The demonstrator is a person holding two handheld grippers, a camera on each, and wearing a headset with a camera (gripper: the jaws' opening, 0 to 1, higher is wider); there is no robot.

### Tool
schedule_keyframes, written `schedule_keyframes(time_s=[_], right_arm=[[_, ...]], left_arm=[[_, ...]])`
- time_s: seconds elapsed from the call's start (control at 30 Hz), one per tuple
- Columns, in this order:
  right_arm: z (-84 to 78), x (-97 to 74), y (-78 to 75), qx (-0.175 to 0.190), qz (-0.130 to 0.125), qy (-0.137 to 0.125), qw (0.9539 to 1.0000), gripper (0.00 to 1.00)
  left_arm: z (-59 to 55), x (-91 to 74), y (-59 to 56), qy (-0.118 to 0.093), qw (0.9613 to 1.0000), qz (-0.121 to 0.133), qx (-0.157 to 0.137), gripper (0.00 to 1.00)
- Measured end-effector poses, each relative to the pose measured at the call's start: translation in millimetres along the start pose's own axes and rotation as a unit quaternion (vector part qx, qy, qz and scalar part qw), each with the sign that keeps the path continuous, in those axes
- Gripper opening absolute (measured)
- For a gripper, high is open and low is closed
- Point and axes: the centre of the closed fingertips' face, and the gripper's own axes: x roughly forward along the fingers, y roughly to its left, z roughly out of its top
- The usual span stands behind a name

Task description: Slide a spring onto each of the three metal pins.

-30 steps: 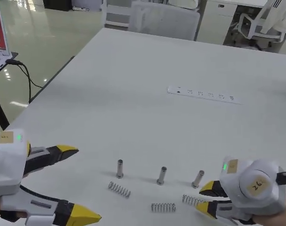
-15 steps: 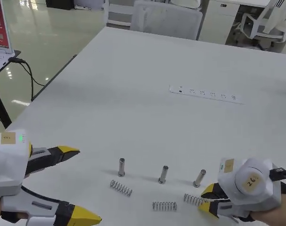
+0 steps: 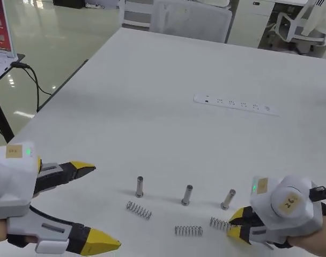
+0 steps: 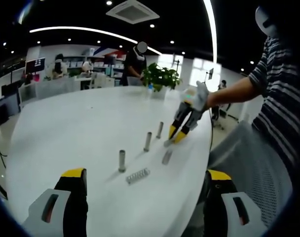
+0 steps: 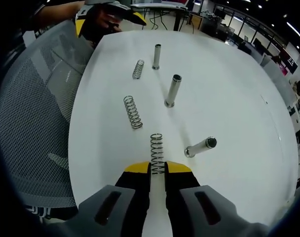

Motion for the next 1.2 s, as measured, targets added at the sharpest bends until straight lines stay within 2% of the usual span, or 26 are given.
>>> schedule_keyframes(time_s=[0.2, 0.47, 0.63, 0.7, 0.8, 0.87, 1.0, 1.2], right_arm=[[6.8, -12.0, -1.0, -0.001, -0.005, -0.010, 0.9999, 0.08], [21.3, -26.5, 10.3, -0.012, 0.001, -0.029, 0.9995, 0.08], [33.4, -32.7, 19.7, -0.024, 0.008, -0.041, 0.9988, 0.08], [39.6, -34.5, 24.9, -0.029, 0.013, -0.048, 0.9983, 0.08], [43.5, -34.0, 28.7, -0.036, 0.016, -0.049, 0.9980, 0.08], [44.9, -34.0, 30.5, -0.041, 0.018, -0.047, 0.9979, 0.08], [49.6, -37.0, 32.8, -0.044, 0.020, -0.054, 0.9974, 0.08], [55.9, -39.6, 38.1, -0.049, 0.025, -0.058, 0.9968, 0.08]], left_arm=[[-3.3, 0.0, -2.6, 0.004, 1.0000, -0.005, -0.001, 0.96], [-6.5, 0.5, -8.0, 0.008, 0.9998, -0.018, -0.005, 0.92], [-6.4, 5.1, -18.2, 0.015, 0.9990, -0.042, -0.004, 0.85], [-5.4, 8.3, -26.2, 0.018, 0.9978, -0.064, -0.004, 0.80], [-2.7, 16.5, -34.0, 0.020, 0.9963, -0.084, 0.000, 0.73], [-2.3, 23.3, -41.5, 0.028, 0.9943, -0.102, 0.005, 0.70], [1.2, 34.9, -48.9, 0.029, 0.9925, -0.118, 0.014, 0.69], [3.7, 46.6, -52.1, 0.029, 0.9908, -0.131, 0.018, 0.64]])
